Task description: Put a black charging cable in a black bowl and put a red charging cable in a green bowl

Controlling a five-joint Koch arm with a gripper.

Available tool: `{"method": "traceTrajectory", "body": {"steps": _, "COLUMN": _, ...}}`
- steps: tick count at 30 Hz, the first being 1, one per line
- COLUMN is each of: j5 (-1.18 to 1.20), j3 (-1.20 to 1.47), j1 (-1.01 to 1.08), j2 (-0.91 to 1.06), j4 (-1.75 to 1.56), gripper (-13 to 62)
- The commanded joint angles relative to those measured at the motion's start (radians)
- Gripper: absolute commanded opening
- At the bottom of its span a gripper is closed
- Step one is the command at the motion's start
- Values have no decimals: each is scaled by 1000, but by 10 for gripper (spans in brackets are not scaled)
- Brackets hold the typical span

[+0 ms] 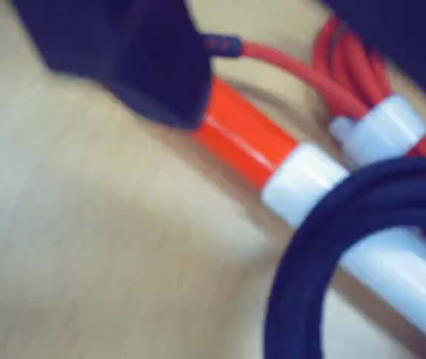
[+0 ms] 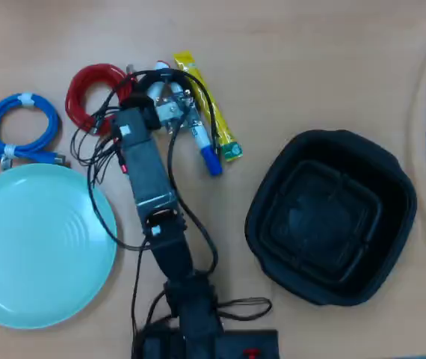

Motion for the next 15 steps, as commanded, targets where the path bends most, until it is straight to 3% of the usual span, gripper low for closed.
{"method": "traceTrajectory", "body": {"steps": 1, "j5": 15, "j3": -98, "j1": 26, "j2": 8, "j4": 29, "gripper": 471}}
{"method": "traceTrajectory", "body": {"steps": 7, "j5": 11, "j3": -104, "j1": 78, "j2": -6, "j4": 28, "gripper": 470}}
{"method": "traceTrajectory", "body": {"steps": 15, "j5": 8, "j3": -290, "j1": 106, "j2": -196, "j4": 54, "gripper": 470}}
